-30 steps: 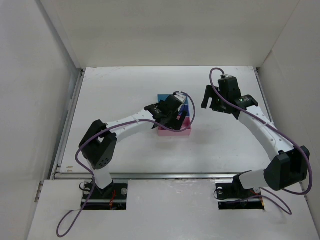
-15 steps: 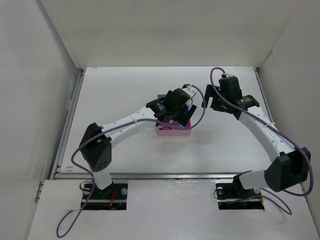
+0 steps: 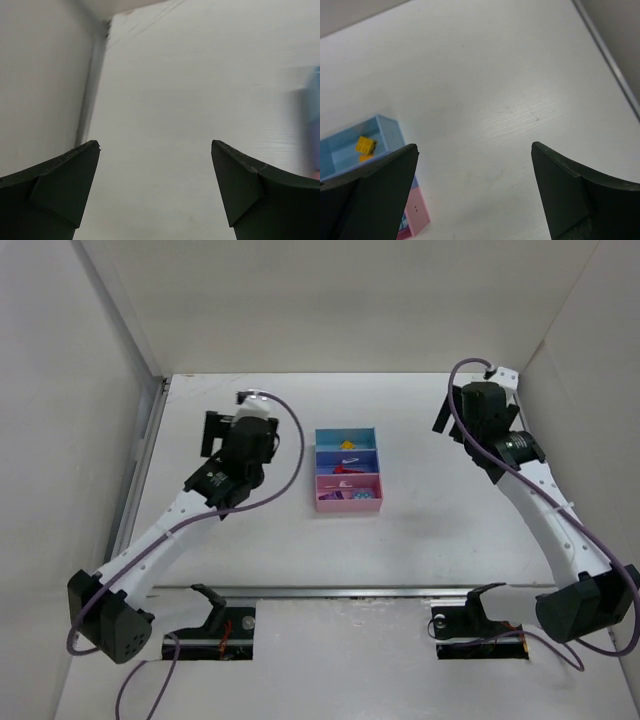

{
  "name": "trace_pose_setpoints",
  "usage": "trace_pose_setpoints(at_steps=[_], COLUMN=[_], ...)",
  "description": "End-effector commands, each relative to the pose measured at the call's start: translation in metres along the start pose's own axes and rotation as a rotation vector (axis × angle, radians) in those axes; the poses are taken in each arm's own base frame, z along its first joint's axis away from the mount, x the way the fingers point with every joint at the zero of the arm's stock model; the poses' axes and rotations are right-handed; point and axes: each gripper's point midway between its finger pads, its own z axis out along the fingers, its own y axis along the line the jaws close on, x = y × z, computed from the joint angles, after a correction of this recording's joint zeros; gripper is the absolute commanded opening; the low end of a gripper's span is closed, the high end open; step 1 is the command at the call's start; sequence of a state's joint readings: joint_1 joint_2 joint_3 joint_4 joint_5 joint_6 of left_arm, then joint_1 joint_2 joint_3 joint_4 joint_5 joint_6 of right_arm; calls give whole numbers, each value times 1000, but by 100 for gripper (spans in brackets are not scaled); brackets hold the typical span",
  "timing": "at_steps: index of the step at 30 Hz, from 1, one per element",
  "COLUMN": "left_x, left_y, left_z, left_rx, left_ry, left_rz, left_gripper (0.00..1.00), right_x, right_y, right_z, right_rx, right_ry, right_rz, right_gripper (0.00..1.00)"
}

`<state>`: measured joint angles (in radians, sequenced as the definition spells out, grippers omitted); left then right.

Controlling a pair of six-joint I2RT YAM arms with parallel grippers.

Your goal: Sort the legos into containers by color

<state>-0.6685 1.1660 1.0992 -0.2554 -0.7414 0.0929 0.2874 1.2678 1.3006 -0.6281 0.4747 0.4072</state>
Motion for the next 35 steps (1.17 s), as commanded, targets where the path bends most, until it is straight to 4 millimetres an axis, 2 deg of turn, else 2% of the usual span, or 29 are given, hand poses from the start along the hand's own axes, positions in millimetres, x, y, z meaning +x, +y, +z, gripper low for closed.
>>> trace_pose_setpoints(at_steps=[1, 2, 4, 6, 7, 11, 15, 23, 35], left_x=[34, 41, 66, 91, 98, 118, 119, 123, 120], left_y=[79, 82, 101, 108, 120, 131, 136, 119, 120], left_z=[11, 13, 12, 12, 9, 5, 6, 9, 6], left_rx=[-278, -265, -319, -342, -382, -419, -416, -315, -304], left_ry=[70, 79, 109, 152, 156, 182, 181, 197, 181], left_rz=[-111, -146, -206, -225, -263, -280, -311, -337, -352], left_gripper=[93, 93, 93, 93, 93, 93, 93, 94, 96], right_x=[-67, -73, -76, -82, -82, -81, -77, -75, -79], right_y=[-31, -34, -46, -56, -58, -69, -66, -62, -57], right_z=[-31, -33, -34, -43, -44, -49, -47, -47, -57], right_rx=[123, 135, 197, 237, 248, 297, 282, 259, 191], right_ry=[-236, -271, -309, -343, -347, -352, -331, -307, -331], right_rz=[103, 124, 151, 171, 172, 167, 154, 140, 179], right_gripper=[100, 100, 100, 100, 100, 100, 100, 100, 100])
